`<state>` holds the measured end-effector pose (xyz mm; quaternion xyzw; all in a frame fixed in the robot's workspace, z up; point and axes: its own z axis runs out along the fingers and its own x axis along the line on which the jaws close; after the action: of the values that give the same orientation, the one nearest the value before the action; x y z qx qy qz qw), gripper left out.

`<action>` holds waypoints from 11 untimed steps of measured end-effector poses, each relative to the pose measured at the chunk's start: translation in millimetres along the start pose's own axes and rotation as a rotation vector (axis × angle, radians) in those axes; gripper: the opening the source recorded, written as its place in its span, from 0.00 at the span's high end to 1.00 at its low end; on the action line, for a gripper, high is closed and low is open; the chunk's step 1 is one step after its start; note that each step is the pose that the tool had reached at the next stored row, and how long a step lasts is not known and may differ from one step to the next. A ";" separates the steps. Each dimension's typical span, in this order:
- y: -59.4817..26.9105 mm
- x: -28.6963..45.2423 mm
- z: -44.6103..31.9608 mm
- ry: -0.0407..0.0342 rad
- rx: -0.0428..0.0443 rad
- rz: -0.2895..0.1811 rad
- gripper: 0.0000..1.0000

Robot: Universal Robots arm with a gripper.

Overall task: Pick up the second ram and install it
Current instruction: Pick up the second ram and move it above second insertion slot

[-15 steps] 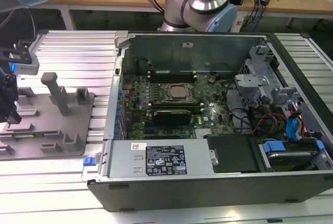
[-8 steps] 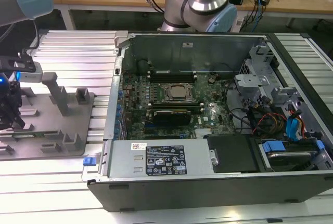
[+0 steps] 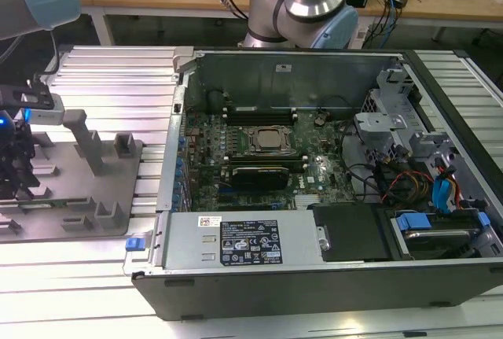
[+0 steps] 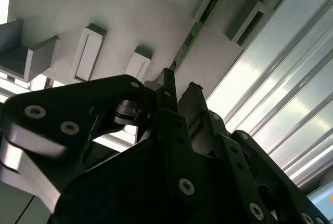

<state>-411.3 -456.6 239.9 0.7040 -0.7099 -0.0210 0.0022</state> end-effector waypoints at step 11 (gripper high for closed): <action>4.1 -2.8 19.2 0.0039 -0.0032 -0.119 0.72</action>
<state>-415.9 -453.3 220.9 0.7449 -0.6669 -0.0208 0.0035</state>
